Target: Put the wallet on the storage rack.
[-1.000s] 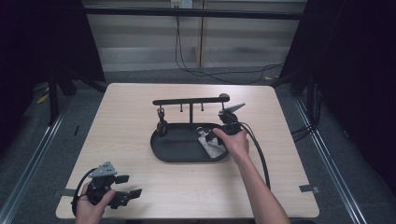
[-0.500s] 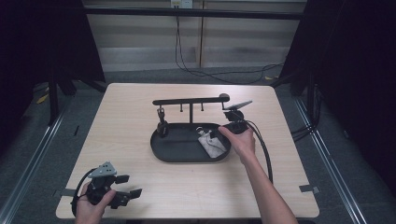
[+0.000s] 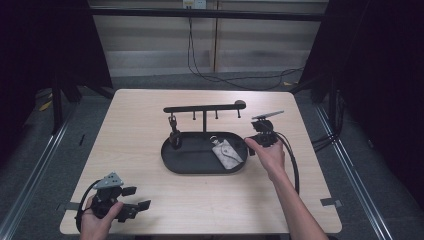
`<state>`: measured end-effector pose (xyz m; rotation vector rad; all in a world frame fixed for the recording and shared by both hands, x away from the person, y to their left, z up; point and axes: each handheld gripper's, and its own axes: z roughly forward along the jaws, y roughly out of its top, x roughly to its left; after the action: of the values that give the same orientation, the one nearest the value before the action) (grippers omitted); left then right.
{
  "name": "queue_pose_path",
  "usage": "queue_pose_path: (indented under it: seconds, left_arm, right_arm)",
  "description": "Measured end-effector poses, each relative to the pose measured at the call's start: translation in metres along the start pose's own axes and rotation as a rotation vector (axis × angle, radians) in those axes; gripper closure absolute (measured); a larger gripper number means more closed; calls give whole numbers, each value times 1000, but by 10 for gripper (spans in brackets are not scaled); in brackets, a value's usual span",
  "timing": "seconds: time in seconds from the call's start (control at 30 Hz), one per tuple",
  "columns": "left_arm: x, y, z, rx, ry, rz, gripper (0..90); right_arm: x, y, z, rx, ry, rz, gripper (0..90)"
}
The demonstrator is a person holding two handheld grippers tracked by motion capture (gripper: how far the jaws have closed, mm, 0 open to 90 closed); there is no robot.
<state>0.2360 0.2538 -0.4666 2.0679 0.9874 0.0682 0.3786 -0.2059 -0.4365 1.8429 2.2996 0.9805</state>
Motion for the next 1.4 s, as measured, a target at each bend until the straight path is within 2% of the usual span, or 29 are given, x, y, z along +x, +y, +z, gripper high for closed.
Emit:
queue_pose_path:
  seconds: [0.07,0.2,0.27,0.37,0.47,0.5,0.6,0.7,0.87,1.0,1.1,1.2,1.3,1.37,1.4]
  left_arm:
    - [0,0,0,-1,1,-1,212]
    - [1,0,0,-6,8,-16,212]
    - [2,0,0,-10,9,-20,211]
    - [3,0,-1,-10,15,-20,212]
    - [2,0,0,-7,11,-24,211]
    - [2,0,0,-9,11,-23,211]
    - [3,0,0,-11,10,-24,211]
    - [3,-1,0,-12,6,-28,211]
    - [3,-1,-1,-15,6,-39,211]
    - [3,-1,-1,-22,5,-45,211]
    - [1,0,0,-23,1,-32,211]
    - [1,0,0,-29,-2,-35,211]
    - [2,-1,-1,-33,0,-42,211]
    - [2,0,-1,-31,-1,-39,211]
    - [2,0,-1,-30,-1,-42,211]
  right_arm:
    - [-4,-4,-6,-27,-3,1,258]
    - [-9,-13,-15,-54,21,3,257]
    - [-12,-20,-19,-71,7,-15,264]
    - [-20,-31,-24,-79,-11,-12,262]
    - [-27,-41,-29,-89,-16,-1,263]
    - [-29,-44,-30,-90,-21,-11,263]
    - [-32,-55,-34,-108,-9,4,263]
    - [-33,-65,-39,-120,-8,10,263]
    - [-33,-78,-47,-132,-9,-9,262]
    - [-33,-95,-54,-131,-16,-29,262]
    - [-31,-110,-57,-124,-27,-43,263]
    - [-30,-124,-60,-122,-18,-49,262]
    - [-33,-141,-62,-138,-33,-45,255]
    - [-37,-149,-61,-138,-60,-49,239]
    - [-38,-151,-61,-139,-56,-44,227]
